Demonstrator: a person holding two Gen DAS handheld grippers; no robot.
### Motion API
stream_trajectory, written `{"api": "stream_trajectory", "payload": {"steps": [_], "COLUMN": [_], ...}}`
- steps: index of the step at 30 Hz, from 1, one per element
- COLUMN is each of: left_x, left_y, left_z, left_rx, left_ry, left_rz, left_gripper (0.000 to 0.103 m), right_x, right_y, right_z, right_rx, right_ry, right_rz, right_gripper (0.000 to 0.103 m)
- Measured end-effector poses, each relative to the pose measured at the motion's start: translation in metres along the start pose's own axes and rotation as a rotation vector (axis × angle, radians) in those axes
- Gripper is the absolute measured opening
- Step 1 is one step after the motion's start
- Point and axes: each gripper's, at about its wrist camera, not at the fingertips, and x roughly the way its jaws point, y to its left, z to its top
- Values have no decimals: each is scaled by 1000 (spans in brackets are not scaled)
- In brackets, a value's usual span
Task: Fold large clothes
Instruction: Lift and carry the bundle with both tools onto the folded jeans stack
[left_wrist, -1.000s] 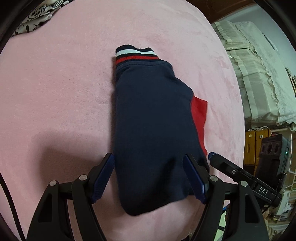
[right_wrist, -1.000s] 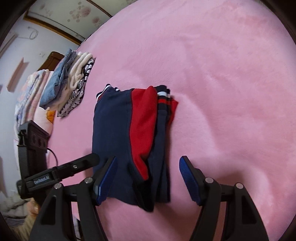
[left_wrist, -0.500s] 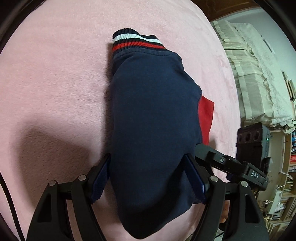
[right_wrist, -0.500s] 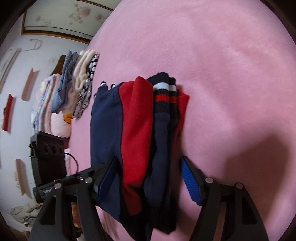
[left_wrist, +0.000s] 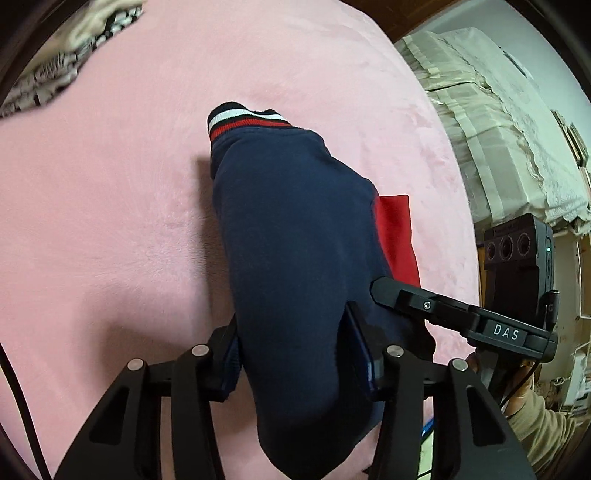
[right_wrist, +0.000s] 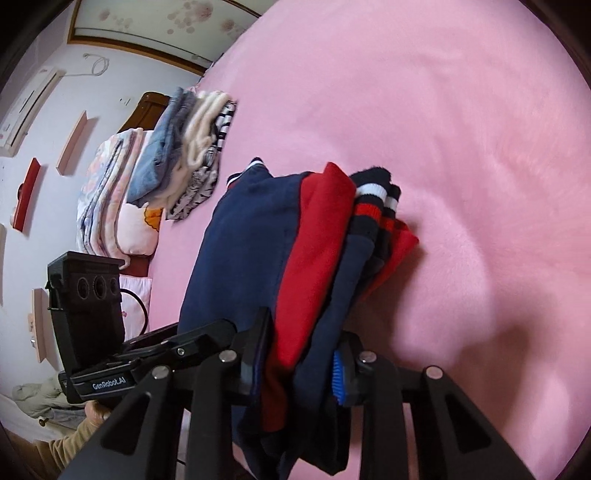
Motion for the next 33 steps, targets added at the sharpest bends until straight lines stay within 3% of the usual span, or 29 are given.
{"api": "stream_trajectory", "payload": {"steps": [11,16,21,25,33], "left_x": [-121,-183,-241,-264,-288], "left_y": [-62,-64,-36,-7,84], "left_z": [2,-1,-10,-5,46], "left_rx": [22,11,25,22,66], "left_ry": [-77,-142,-202,-214,-178], "left_rz": [16,44,52,41,-11], "left_gripper": [48,49,49,49,49], "right_x": [-68,-81,-77,-55,9], "right_y": [97,148,188,219,277], "right_z": [-9,-6,-2,5,27], "right_rx": [-101,-180,-227,-238,-179], "right_ry": [-46,-60,-72,-68,-100], "right_rz": [33,74,98,86,28], "right_gripper": [28,28,28,28,28]}}
